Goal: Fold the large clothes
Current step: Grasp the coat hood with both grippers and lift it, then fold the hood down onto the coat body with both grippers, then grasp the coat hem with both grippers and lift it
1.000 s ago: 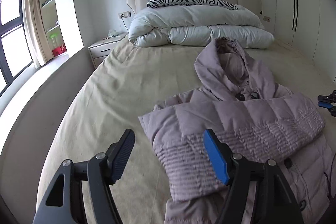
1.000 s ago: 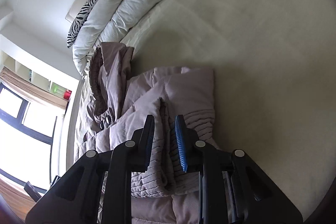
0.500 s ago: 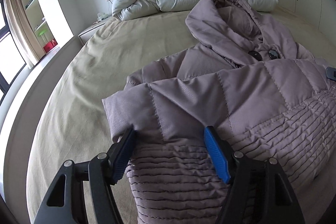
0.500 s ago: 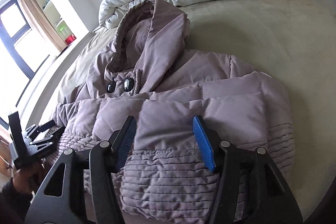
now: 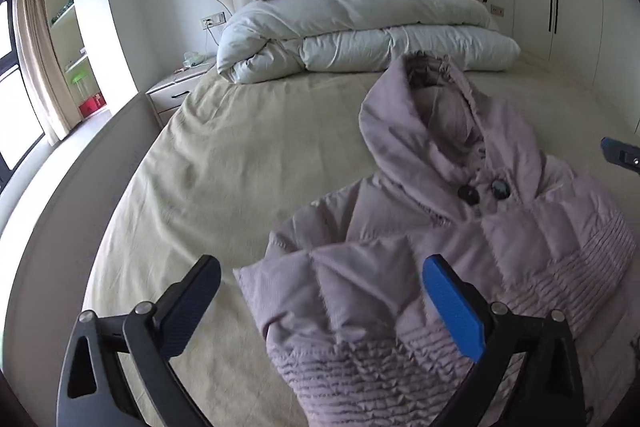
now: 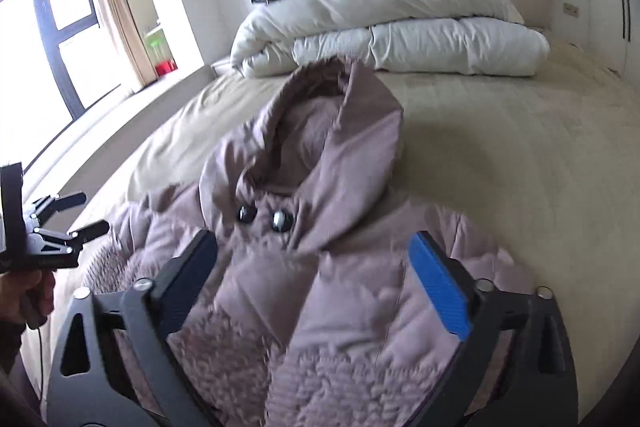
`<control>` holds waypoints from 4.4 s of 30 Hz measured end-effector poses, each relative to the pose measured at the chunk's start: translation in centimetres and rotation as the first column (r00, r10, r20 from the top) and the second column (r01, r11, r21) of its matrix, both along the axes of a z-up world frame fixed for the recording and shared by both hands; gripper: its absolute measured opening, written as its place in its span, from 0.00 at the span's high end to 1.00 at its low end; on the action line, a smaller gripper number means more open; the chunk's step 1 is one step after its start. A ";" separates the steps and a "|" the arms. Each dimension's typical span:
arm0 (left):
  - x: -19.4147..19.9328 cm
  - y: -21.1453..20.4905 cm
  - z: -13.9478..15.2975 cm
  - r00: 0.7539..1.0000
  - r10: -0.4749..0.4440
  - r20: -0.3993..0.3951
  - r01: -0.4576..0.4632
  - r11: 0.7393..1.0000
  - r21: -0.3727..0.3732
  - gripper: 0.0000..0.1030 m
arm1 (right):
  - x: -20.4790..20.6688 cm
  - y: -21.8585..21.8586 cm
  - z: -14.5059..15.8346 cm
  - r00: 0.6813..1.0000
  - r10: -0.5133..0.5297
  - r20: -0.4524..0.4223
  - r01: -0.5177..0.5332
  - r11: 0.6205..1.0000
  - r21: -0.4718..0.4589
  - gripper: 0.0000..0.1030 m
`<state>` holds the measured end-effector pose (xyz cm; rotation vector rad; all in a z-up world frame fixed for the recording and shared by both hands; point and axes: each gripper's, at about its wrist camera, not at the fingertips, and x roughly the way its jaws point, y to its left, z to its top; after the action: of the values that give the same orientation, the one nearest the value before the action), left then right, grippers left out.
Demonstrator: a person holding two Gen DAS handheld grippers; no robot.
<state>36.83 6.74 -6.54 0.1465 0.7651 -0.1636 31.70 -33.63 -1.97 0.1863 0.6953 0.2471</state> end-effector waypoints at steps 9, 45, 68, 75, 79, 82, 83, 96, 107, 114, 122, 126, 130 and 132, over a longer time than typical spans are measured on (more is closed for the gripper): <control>18.2 -1.3 -1.8 0.958 -0.081 -0.276 -0.026 0.932 -0.362 0.01 | 15.4 -7.2 -1.9 0.970 -0.048 -0.239 0.135 0.922 0.362 0.02; -4.8 -8.2 0.3 0.960 -0.201 -0.193 0.118 0.921 -0.370 0.89 | -6.2 -2.9 -0.3 0.994 0.031 -0.104 -0.019 0.993 0.116 0.91; -2.9 -13.9 3.8 0.981 -0.158 -0.115 0.145 0.983 -0.112 0.43 | -10.3 2.5 0.8 0.992 0.009 -0.124 0.004 0.995 0.102 0.88; -3.5 -13.3 -3.9 0.964 -0.159 -0.213 0.149 0.987 -0.066 0.44 | -7.4 2.6 -4.9 0.969 0.021 -0.246 0.005 0.995 0.102 0.89; -3.1 -14.0 -5.4 0.965 -0.159 -0.208 0.154 0.987 -0.041 0.43 | -6.8 2.4 -7.1 0.971 0.011 -0.240 0.018 0.993 0.118 0.89; -2.7 -13.8 -6.3 0.968 -0.156 -0.195 0.146 0.987 -0.065 0.43 | -6.9 2.6 -8.3 0.975 0.007 -0.223 0.019 0.994 0.112 0.89; -2.9 -13.7 -6.3 0.969 -0.155 -0.190 0.145 0.987 -0.068 0.44 | -7.0 2.6 -8.4 0.977 0.012 -0.214 0.012 0.994 0.109 0.89; -4.9 -11.9 -4.6 0.981 -0.109 -0.158 0.091 0.989 -0.119 0.42 | -6.9 2.4 -2.7 0.996 -0.013 -0.085 0.024 0.991 0.133 0.03; -4.2 -12.1 -6.4 0.984 -0.115 -0.134 0.097 0.986 -0.136 0.39 | -5.2 4.9 -8.3 0.991 -0.037 -0.129 0.016 0.987 -0.161 0.19; -10.3 -8.4 -0.4 0.987 -0.113 -0.112 0.085 0.969 -0.230 0.29 | -11.0 4.6 -2.4 0.999 -0.038 -0.038 0.033 0.993 -0.117 0.19; -26.7 1.9 1.5 0.974 -0.127 -0.188 0.056 0.937 -0.344 0.05 | -27.4 1.8 1.7 0.996 0.077 -0.042 -0.077 0.997 0.018 0.17; -34.1 7.7 -1.8 0.934 -0.061 -0.352 -0.094 0.909 -0.407 0.05 | -35.7 -0.3 0.4 0.989 0.086 -0.122 -0.078 0.995 0.063 0.17; -40.0 10.5 -5.5 0.863 -0.063 -0.501 -0.213 0.855 -0.473 0.05 | -42.7 -2.9 -2.7 0.975 0.021 -0.219 0.005 0.993 0.119 0.17; -41.9 10.8 -6.7 0.843 -0.059 -0.535 -0.231 0.858 -0.459 0.05 | -45.4 -4.6 -3.8 0.969 -0.023 -0.247 0.063 0.986 0.154 0.17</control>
<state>-5.11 17.54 -13.29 -0.4675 1.2602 -0.3211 -13.69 -38.22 -5.80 0.3910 0.9157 0.2411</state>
